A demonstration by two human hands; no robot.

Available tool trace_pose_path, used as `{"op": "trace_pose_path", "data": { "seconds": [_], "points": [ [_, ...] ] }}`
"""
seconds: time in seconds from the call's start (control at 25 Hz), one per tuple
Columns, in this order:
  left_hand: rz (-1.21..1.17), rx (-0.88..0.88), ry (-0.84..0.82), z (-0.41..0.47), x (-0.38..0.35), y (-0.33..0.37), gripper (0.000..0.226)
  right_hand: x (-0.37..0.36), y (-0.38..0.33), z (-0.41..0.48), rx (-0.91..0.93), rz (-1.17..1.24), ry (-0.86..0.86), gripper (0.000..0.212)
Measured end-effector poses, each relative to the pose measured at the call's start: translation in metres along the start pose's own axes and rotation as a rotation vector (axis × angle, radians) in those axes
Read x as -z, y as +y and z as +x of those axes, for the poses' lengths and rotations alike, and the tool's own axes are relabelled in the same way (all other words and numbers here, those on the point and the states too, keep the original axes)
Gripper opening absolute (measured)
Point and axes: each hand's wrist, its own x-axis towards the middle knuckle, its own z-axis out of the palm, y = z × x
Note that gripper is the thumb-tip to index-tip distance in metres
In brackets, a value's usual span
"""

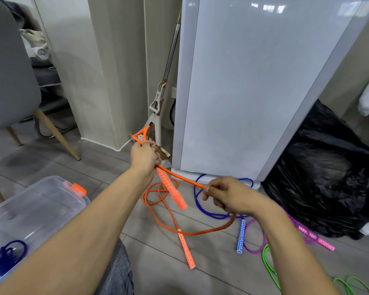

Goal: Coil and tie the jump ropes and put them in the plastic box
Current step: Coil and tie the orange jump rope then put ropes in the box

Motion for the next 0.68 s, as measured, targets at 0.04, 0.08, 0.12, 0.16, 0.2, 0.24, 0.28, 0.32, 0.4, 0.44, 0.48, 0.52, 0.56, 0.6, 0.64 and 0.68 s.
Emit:
{"op": "trace_pose_path", "data": {
  "seconds": [0.04,0.08,0.12,0.16,0.2,0.24,0.28,0.32,0.4,0.44,0.48,0.52,0.56,0.6,0.64,0.68],
  "points": [
    [0.078,-0.058,0.024,0.004,0.004,0.001,0.024,0.007,0.004,-0.002,-0.043,-0.035,0.018,0.029],
    [0.168,-0.116,0.062,0.009,0.009,0.001,0.021,0.014,0.009,-0.003,-0.089,-0.086,0.052,0.029],
    [0.277,-0.163,0.108,0.012,0.012,0.002,0.018,0.021,0.016,-0.005,-0.128,-0.151,0.102,0.029],
    [0.368,-0.201,0.133,0.013,0.015,0.002,0.019,0.029,0.022,-0.005,-0.160,-0.230,0.161,0.029],
    [0.460,-0.221,0.149,0.015,0.017,0.001,0.022,0.035,0.028,-0.005,-0.187,-0.308,0.222,0.030],
    [0.520,-0.247,0.136,0.012,0.015,0.002,0.023,0.039,0.033,-0.006,-0.205,-0.364,0.275,0.030],
    [0.555,-0.266,0.096,0.009,0.014,0.001,0.022,0.041,0.035,-0.005,-0.195,-0.388,0.315,0.030],
    [0.545,-0.262,0.013,0.002,0.011,0.001,0.020,0.040,0.034,-0.005,-0.157,-0.372,0.334,0.029],
    [0.493,-0.180,-0.196,-0.014,0.003,-0.002,0.017,0.032,0.025,-0.004,-0.051,-0.208,0.326,0.027],
    [0.501,-0.153,-0.301,-0.022,-0.001,-0.005,0.017,0.027,0.017,-0.004,-0.005,-0.099,0.313,0.026],
    [0.536,-0.149,-0.391,-0.030,-0.003,-0.005,0.018,0.022,0.009,-0.004,0.033,-0.011,0.307,0.025],
    [0.569,-0.147,-0.475,-0.036,-0.006,-0.007,0.018,0.018,0.002,-0.003,0.064,0.049,0.308,0.024],
    [0.591,-0.142,-0.546,-0.044,-0.008,-0.008,0.018,0.015,-0.003,-0.003,0.087,0.082,0.313,0.023],
    [0.609,-0.143,-0.606,-0.046,-0.009,-0.011,0.018,0.012,-0.007,-0.002,0.106,0.096,0.320,0.022],
    [0.623,-0.140,-0.643,-0.051,-0.011,-0.011,0.018,0.010,-0.010,-0.002,0.117,0.098,0.330,0.022],
    [0.646,-0.149,-0.655,-0.051,-0.012,-0.012,0.017,0.009,-0.011,-0.001,0.125,0.092,0.344,0.022]
  ]
}}
